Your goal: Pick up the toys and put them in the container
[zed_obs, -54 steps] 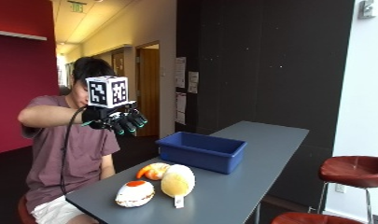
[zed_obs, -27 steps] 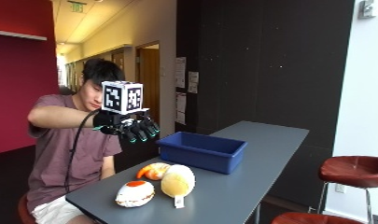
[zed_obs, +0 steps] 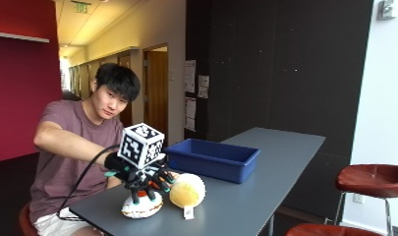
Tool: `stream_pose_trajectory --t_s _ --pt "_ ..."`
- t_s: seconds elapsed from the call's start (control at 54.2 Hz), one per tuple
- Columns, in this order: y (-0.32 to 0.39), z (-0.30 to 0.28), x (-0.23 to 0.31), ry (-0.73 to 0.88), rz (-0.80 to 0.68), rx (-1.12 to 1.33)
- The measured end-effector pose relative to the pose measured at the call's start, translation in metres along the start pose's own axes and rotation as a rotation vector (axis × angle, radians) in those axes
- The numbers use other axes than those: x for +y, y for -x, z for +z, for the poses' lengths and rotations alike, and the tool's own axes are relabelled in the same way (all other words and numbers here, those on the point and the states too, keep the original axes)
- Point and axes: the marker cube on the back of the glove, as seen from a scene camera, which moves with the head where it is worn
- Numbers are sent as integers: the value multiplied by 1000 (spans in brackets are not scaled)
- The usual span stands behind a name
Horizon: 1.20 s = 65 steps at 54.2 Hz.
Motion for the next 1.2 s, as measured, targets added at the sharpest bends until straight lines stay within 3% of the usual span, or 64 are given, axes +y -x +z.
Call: stream_pose_trajectory --t_s 0.166,0.314,0.554,0.683,0.794,0.904,1.2 --pt "11 74 1 70 -83 -2" --pt "20 91 8 -175 -155 46" --pt "29 93 20 -349 -194 -17" --pt "30 84 20 -406 -186 -63" --pt "25 81 22 -266 -117 -153" --pt "27 70 33 -206 -91 -89" --pt "62 -50 62 -351 -54 -70"
